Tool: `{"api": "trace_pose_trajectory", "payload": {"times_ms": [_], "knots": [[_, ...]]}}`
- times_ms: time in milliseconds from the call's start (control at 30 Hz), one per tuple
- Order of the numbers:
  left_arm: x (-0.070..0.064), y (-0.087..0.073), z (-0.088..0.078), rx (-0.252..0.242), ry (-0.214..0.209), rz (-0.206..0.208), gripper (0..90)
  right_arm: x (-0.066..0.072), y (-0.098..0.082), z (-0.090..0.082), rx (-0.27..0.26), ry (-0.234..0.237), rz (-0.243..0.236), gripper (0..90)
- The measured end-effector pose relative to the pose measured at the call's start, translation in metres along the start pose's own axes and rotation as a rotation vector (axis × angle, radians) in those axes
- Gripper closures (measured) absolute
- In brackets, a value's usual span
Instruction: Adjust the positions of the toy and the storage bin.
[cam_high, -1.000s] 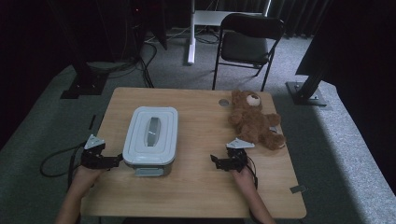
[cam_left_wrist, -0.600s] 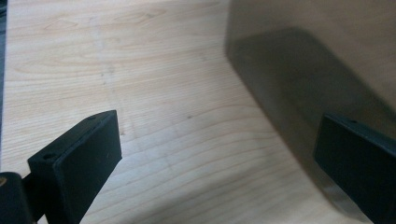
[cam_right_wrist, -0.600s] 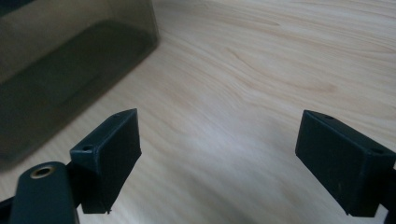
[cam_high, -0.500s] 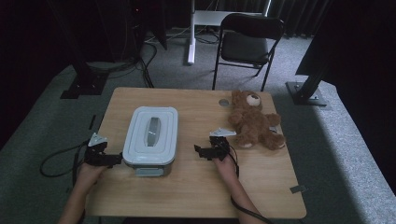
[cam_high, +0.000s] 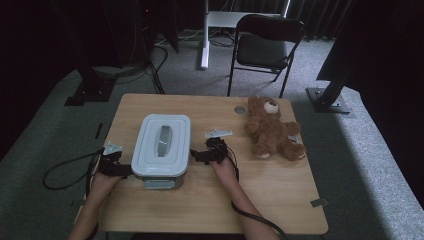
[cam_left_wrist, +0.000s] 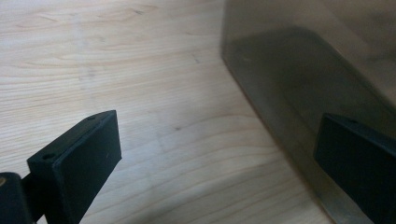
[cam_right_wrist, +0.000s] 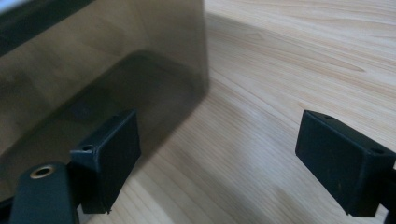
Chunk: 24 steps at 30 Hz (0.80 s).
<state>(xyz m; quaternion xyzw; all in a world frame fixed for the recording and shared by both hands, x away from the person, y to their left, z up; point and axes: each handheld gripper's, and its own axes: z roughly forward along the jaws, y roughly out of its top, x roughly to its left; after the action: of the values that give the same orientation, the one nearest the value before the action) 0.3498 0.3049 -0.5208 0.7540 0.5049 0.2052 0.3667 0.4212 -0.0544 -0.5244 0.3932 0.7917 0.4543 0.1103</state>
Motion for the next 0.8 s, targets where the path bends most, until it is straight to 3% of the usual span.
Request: {"api": "trace_pose_trajectory", "payload": {"times_ms": [100, 267, 567, 700, 800], "knots": [[-0.002, -0.001, 0.002, -0.005, -0.021, -0.016, 1.8, 0.003, 0.000, 0.002, 0.007, 0.001, -0.006, 13.2], [-0.011, 0.002, 0.003, -0.004, -0.027, -0.002, 1.8, 0.000, -0.001, 0.003, 0.012, -0.004, -0.001, 13.4], [-0.028, 0.014, 0.012, -0.010, -0.038, 0.001, 1.8, -0.015, -0.003, -0.004, -0.002, -0.023, 0.038, 14.5], [-0.038, 0.018, 0.016, -0.010, -0.047, 0.020, 1.9, -0.024, -0.004, -0.007, 0.015, -0.030, 0.055, 18.2], [-0.042, 0.020, 0.016, -0.019, -0.057, 0.009, 1.9, -0.029, -0.005, -0.009, 0.038, -0.021, 0.050, 18.2]]}}
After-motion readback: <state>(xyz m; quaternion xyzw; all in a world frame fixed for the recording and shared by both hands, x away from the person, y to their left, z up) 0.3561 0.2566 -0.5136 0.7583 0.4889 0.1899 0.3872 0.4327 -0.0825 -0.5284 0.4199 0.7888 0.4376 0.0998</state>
